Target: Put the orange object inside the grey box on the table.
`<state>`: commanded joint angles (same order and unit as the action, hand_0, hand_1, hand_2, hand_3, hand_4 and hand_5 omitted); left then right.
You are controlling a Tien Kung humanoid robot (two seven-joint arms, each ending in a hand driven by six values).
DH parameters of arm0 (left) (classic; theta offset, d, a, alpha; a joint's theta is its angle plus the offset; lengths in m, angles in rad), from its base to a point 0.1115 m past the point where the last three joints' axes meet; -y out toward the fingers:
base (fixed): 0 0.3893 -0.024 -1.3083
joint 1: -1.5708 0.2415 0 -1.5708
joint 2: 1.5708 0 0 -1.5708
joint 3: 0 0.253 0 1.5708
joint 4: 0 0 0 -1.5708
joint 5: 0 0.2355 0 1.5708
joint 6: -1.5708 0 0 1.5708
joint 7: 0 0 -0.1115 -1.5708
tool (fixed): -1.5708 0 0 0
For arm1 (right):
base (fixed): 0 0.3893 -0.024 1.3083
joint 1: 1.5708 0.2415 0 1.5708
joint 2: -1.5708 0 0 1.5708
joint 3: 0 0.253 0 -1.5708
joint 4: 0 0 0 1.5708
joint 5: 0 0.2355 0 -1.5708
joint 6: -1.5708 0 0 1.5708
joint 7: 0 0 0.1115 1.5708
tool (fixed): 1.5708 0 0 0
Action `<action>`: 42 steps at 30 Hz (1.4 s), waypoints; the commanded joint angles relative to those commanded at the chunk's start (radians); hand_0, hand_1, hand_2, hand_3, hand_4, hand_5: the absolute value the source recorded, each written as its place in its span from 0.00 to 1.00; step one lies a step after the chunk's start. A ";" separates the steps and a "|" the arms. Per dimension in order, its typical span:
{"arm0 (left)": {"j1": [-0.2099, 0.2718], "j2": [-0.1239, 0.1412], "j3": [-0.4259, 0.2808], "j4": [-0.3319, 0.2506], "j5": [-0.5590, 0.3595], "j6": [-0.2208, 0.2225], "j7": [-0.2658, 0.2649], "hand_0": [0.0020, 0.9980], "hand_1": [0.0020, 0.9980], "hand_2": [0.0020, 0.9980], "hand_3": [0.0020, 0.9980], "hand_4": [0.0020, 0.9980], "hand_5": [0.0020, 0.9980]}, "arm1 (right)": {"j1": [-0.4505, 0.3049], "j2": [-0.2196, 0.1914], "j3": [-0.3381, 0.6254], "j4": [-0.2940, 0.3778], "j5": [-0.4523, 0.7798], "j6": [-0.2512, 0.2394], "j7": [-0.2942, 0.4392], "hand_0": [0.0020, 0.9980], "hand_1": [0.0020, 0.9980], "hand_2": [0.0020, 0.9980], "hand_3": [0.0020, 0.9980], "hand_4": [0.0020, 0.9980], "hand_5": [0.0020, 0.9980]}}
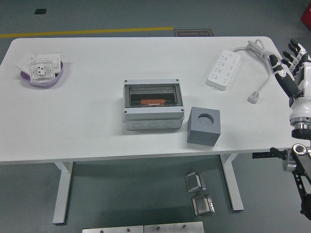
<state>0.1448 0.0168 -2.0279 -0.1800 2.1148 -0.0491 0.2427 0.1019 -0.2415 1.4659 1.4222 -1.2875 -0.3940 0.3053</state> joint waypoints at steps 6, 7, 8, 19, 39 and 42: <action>-0.006 -0.003 0.025 0.000 -0.022 0.000 0.000 0.63 0.54 0.53 0.58 0.40 0.10 | -0.006 0.002 -0.005 -0.006 0.006 0.013 -0.003 0.82 0.88 0.91 0.92 0.99 0.56; -0.007 -0.004 0.028 0.000 -0.024 0.000 0.000 0.63 0.54 0.53 0.58 0.40 0.10 | -0.007 0.002 -0.005 -0.007 0.007 0.014 -0.004 0.82 0.88 0.91 0.92 0.99 0.56; -0.007 -0.004 0.029 0.000 -0.025 0.000 0.000 0.63 0.54 0.53 0.58 0.40 0.10 | -0.007 0.003 -0.005 -0.008 0.007 0.014 -0.004 0.84 0.88 0.91 0.92 0.99 0.57; -0.008 -0.001 0.040 0.000 -0.036 0.001 -0.002 0.63 0.54 0.53 0.58 0.40 0.10 | -0.016 0.010 0.004 -0.014 0.005 0.022 -0.005 0.86 0.88 0.91 0.92 0.99 0.57; -0.006 -0.002 0.065 0.000 -0.063 0.003 0.002 0.63 0.54 0.53 0.58 0.40 0.10 | -0.020 0.013 0.026 -0.013 -0.031 0.011 -0.018 0.88 0.88 0.90 0.92 0.99 0.58; -0.006 -0.002 0.067 0.000 -0.065 0.003 0.003 0.63 0.54 0.53 0.58 0.40 0.10 | -0.021 0.015 0.029 -0.012 -0.041 0.010 -0.023 0.88 0.88 0.90 0.92 0.99 0.58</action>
<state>0.1391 0.0149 -1.9607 -0.1800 2.0499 -0.0464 0.2454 0.0809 -0.2265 1.4950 1.4102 -1.3283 -0.3845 0.2823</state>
